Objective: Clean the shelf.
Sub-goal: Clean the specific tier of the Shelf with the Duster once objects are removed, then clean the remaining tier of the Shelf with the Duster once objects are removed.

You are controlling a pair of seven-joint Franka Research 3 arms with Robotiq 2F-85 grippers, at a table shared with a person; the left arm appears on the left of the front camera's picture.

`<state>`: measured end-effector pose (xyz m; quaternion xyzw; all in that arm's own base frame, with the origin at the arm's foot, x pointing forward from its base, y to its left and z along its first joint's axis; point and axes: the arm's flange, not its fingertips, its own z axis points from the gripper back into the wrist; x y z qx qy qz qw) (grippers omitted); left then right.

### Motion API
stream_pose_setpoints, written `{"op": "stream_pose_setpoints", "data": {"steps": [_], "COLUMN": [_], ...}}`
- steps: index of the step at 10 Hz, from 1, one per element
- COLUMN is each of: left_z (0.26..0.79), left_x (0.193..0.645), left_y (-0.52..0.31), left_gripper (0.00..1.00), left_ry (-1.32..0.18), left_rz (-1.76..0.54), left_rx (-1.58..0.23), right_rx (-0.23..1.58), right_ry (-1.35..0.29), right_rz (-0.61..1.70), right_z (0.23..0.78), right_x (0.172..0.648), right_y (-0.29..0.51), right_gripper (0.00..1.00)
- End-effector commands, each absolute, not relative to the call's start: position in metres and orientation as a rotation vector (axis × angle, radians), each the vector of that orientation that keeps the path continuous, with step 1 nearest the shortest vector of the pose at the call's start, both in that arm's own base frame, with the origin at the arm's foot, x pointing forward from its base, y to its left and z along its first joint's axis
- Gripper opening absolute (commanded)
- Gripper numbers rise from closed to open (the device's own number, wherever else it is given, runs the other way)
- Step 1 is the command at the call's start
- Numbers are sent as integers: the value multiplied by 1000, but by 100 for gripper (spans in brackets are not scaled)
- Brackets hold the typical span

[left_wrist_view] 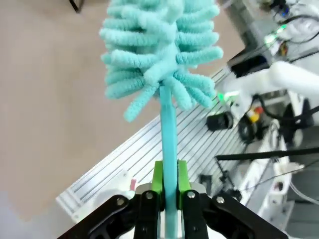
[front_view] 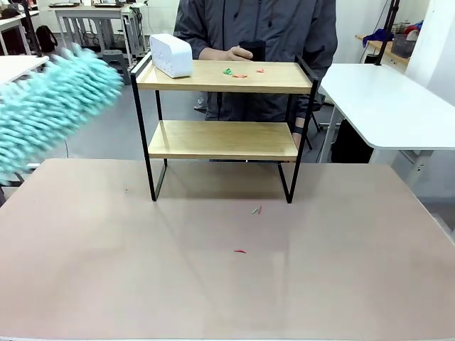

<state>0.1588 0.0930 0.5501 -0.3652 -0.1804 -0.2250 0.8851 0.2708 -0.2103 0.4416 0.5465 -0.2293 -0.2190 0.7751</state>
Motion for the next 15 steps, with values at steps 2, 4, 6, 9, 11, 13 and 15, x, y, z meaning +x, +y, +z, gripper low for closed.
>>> {"op": "stream_pose_setpoints", "data": {"steps": [2,4,6,9,11,13,15], "left_z": [516,512,498,498,498,498,498], "left_x": [182,231,195,195,195,195,195], "left_y": [137,142,154,154,154,154,154], "left_gripper": [13,13,13,13,13,13,13], "left_ry": [-334,-261,-278,-278,-278,-278,-278], "left_rz": [-79,45,-16,-16,-16,-16,-16], "left_rx": [-955,-1016,-959,-959,-959,-959,-959], "right_rx": [1200,1200,1200,1200,1200,1200,1200], "right_ry": [-527,-527,-527,-527,-527,-527,-527], "right_rz": [-457,-457,-457,-457,-457,-457,-457], "right_z": [441,441,441,441,441,441,441], "right_x": [272,272,272,272,272,272,272], "right_y": [-207,-207,-207,-207,-207,-207,-207], "right_gripper": [100,100,100,100,100,100,100]}}
